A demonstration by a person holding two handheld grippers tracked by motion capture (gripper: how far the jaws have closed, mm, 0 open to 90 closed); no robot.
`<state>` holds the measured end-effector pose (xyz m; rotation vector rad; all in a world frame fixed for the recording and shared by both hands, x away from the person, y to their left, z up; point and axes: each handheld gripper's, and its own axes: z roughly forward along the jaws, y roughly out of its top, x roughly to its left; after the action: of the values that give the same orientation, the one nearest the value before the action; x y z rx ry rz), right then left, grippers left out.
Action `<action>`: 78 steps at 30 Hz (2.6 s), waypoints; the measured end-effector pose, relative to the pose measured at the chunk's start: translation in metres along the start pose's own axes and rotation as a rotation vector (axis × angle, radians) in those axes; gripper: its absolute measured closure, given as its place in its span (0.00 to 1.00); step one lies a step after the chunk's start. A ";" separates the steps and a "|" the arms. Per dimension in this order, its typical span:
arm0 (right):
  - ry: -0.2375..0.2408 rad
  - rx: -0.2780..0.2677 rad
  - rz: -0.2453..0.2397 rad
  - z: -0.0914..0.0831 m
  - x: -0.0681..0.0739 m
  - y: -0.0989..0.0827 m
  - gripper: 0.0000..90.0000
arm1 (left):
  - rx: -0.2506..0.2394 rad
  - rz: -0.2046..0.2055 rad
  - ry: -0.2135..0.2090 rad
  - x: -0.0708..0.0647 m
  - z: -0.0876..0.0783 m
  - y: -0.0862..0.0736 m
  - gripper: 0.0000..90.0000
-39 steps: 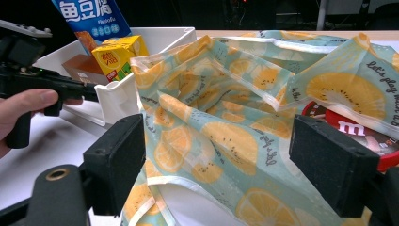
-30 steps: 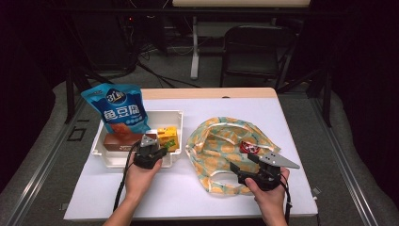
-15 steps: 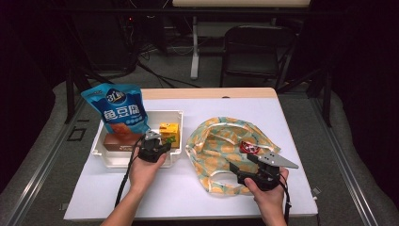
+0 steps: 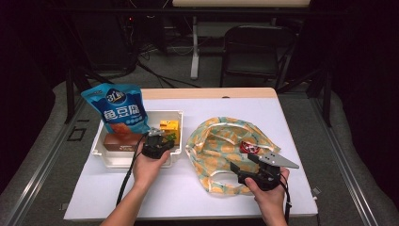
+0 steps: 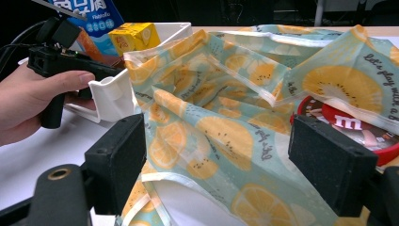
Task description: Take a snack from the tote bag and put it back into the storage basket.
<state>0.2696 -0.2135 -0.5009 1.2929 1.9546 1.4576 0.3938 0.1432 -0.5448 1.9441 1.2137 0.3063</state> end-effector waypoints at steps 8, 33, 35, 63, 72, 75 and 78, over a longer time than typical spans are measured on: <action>-0.012 -0.015 0.006 -0.002 -0.002 0.000 0.22 | -0.016 -0.006 -0.003 0.003 0.000 0.000 1.00; -0.204 -0.037 -0.023 -0.008 -0.043 0.013 1.00 | -0.241 0.085 -0.079 -0.035 -0.082 -0.024 0.91; -0.199 -0.019 -0.017 -0.005 -0.047 0.009 1.00 | -0.223 0.114 -0.089 -0.039 -0.080 -0.028 0.90; -0.247 0.076 -0.015 0.010 -0.051 -0.014 0.46 | -0.221 0.124 -0.133 -0.043 -0.078 -0.044 0.77; -0.264 0.097 -0.022 0.031 -0.053 -0.005 0.32 | -0.215 0.105 -0.134 -0.039 -0.080 -0.044 0.75; -0.276 0.115 -0.009 0.039 -0.055 -0.006 0.30 | -0.218 0.103 -0.131 -0.039 -0.079 -0.045 0.75; -0.270 0.119 0.004 0.044 -0.057 -0.005 0.28 | -0.215 0.105 -0.132 -0.039 -0.079 -0.045 0.75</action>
<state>0.3285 -0.2374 -0.5351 1.4604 1.8818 1.1157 0.3000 0.1598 -0.5190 1.8136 0.9553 0.3420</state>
